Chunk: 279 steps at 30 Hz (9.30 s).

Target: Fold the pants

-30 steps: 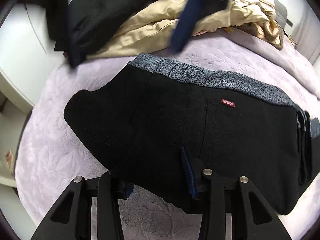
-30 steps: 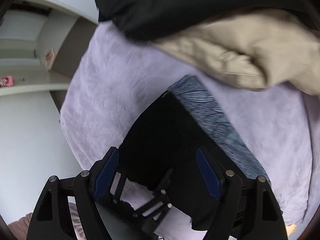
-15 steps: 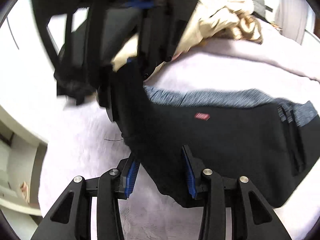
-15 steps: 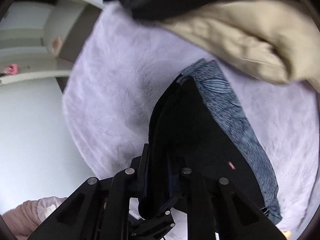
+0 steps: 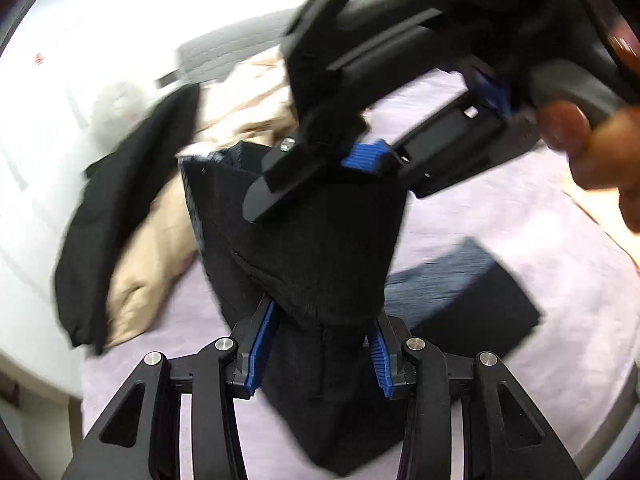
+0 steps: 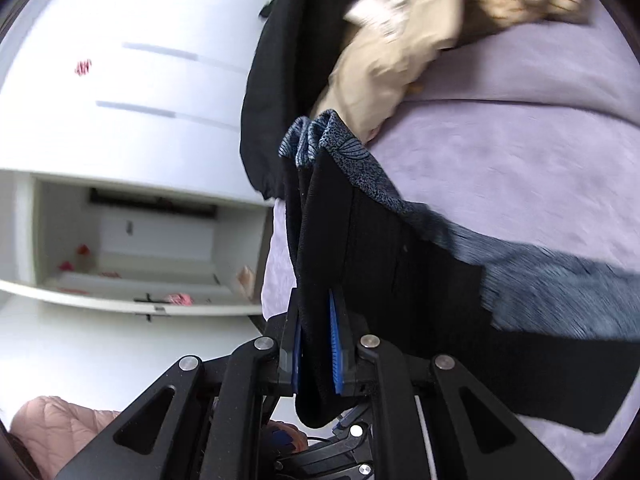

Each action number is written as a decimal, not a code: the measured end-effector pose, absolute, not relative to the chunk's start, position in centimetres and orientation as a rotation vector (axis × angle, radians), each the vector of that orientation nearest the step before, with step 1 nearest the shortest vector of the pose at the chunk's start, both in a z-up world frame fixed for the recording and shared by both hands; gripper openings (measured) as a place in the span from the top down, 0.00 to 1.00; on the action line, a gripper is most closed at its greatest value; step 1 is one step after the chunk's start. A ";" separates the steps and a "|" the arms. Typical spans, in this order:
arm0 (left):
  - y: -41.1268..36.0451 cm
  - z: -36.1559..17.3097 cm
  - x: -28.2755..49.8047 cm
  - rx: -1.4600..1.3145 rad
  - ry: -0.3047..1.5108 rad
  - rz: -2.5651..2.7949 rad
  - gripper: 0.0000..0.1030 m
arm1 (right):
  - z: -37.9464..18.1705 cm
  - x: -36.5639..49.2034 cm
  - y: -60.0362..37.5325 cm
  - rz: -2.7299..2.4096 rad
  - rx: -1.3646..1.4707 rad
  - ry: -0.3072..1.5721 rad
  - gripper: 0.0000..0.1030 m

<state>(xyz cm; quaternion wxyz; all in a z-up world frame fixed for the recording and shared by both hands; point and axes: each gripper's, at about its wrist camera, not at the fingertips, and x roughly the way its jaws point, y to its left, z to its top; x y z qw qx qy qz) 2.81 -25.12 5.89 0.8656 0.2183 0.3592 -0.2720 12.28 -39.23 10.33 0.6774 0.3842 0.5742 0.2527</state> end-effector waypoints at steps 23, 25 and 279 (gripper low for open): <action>-35.2 -3.2 -2.6 0.612 1.046 -0.781 0.35 | -6.0 -4.2 -57.1 0.256 1.161 1.211 0.88; -32.9 -1.9 -0.8 0.541 1.064 -0.708 0.35 | -6.3 -3.7 -56.5 0.199 1.055 1.251 0.82; -23.8 1.9 -4.3 0.234 1.309 -0.177 0.00 | 4.5 -9.4 -49.8 -0.050 0.314 1.479 0.23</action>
